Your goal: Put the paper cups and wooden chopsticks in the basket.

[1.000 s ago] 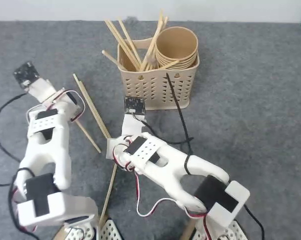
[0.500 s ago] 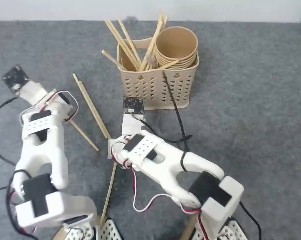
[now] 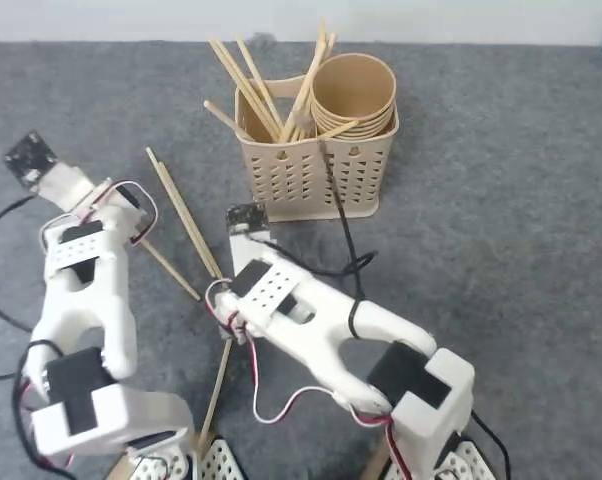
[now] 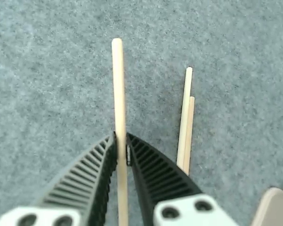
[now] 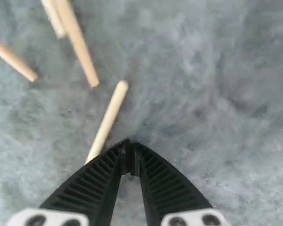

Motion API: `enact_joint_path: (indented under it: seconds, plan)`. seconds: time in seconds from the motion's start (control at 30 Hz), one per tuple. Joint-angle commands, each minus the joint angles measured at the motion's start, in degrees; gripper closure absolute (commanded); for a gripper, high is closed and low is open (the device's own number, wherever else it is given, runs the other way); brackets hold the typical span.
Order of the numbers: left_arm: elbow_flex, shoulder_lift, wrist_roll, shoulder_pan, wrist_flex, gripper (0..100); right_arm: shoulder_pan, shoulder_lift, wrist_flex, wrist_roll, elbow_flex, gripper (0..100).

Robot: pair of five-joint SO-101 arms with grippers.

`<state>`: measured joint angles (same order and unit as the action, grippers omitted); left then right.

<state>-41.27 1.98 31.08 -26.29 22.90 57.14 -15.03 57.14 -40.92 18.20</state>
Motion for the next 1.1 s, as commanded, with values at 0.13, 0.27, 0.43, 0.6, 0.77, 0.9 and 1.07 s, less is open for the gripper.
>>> enact_joint_path:
  seconds: [0.13,0.27,0.43,0.6,0.77,0.9,1.07]
  plan:
    - [1.6,2.7,0.5,-0.4,-1.3,99,1.1,0.1,-4.2,0.9,-0.8,98.5]
    - [1.7,2.7,0.5,-0.4,-1.3,99,1.2,4.3,-1.4,-2.0,-1.7,98.4]
    - [1.8,2.7,0.5,-0.4,-1.4,99,2.4,7.7,-0.1,-3.7,-0.3,86.1]
    - [1.9,2.7,0.7,-0.4,-1.4,99,5.1,6.5,-5.4,-3.7,1.4,79.0]
    - [1.5,2.7,0.8,-0.4,-3.3,99,4.0,3.0,-11.2,-3.7,1.3,79.0]
    - [1.5,2.7,0.8,-0.4,-3.4,99,1.6,0.1,-14.7,-3.7,1.1,79.0]
    - [1.5,2.7,0.8,-0.4,-3.4,99,0.3,-2.9,-11.8,-3.7,-1.8,87.5]
